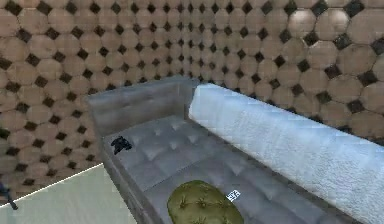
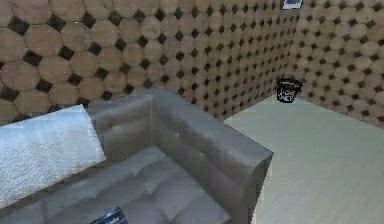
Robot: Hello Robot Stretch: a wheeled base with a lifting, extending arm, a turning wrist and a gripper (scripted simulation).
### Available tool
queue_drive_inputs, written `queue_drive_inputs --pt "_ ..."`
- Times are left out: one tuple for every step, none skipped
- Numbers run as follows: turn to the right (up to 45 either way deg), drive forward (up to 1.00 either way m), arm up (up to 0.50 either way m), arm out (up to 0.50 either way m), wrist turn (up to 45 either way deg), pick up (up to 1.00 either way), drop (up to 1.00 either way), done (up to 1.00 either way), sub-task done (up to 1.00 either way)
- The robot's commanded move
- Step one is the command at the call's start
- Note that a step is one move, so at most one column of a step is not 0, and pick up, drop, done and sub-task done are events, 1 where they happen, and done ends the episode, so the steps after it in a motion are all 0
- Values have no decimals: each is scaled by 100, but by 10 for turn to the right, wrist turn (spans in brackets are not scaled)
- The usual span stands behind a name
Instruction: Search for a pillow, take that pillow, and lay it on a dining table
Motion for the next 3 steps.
queue_drive_inputs --pt "-450 0 0 0 0 0 0 0 0" --pt "-360 0 0 0 0 0 0 0 0" --pt "0 0 50 0 0 0 0 0 0"
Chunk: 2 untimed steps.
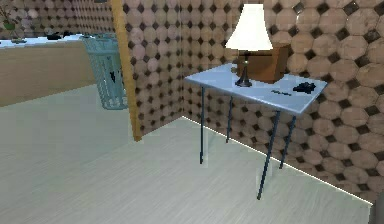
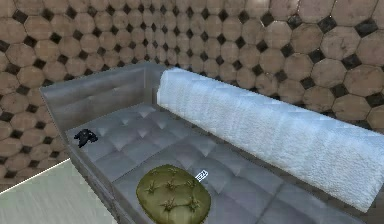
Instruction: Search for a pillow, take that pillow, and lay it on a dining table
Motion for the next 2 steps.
queue_drive_inputs --pt "0 0 12 0 0 0 0 0 0" --pt "0 0 0 14 0 0 0 0 0"
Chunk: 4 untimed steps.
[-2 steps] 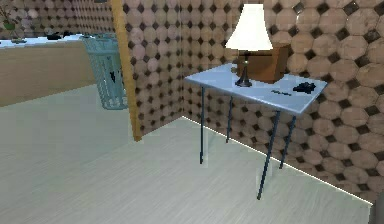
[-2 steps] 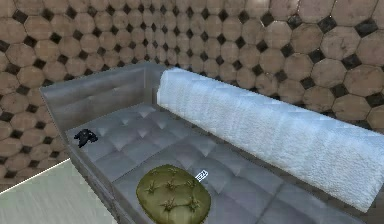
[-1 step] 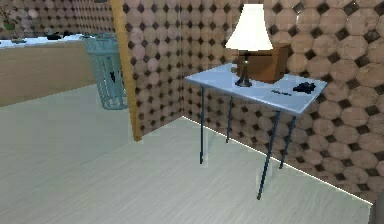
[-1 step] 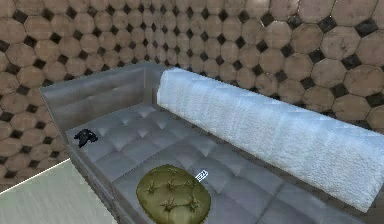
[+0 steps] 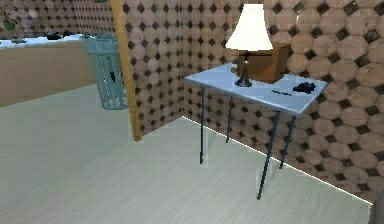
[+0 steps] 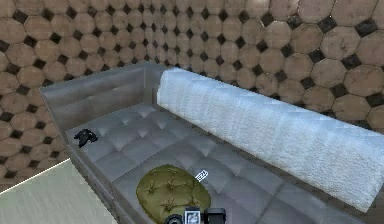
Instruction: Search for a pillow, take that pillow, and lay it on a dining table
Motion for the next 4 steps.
queue_drive_inputs --pt "0 0 0 0 450 0 0 0 0" --pt "0 0 0 0 450 0 0 0 0" --pt "0 0 0 0 450 0 0 0 0" --pt "0 0 0 0 390 0 0 0 0"
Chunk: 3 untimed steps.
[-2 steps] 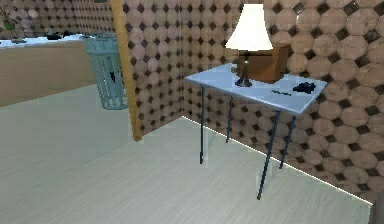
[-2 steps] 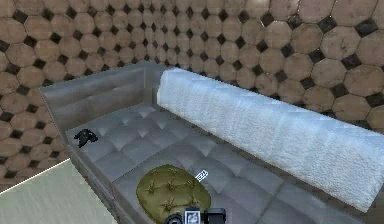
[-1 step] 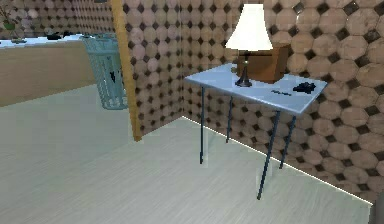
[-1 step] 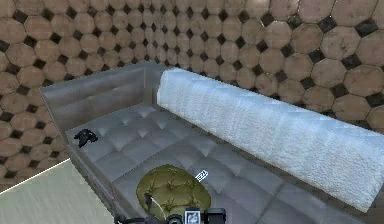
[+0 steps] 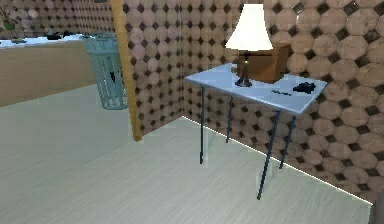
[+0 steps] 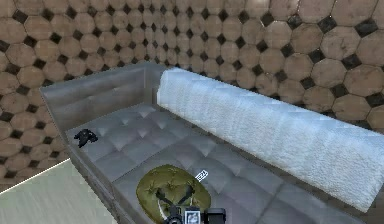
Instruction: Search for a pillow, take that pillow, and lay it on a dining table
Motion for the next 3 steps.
queue_drive_inputs --pt "0 0 -30 0 0 0 0 0 0" --pt "0 0 0 0 0 100 0 0 0" --pt "0 0 10 0 0 0 0 0 0"
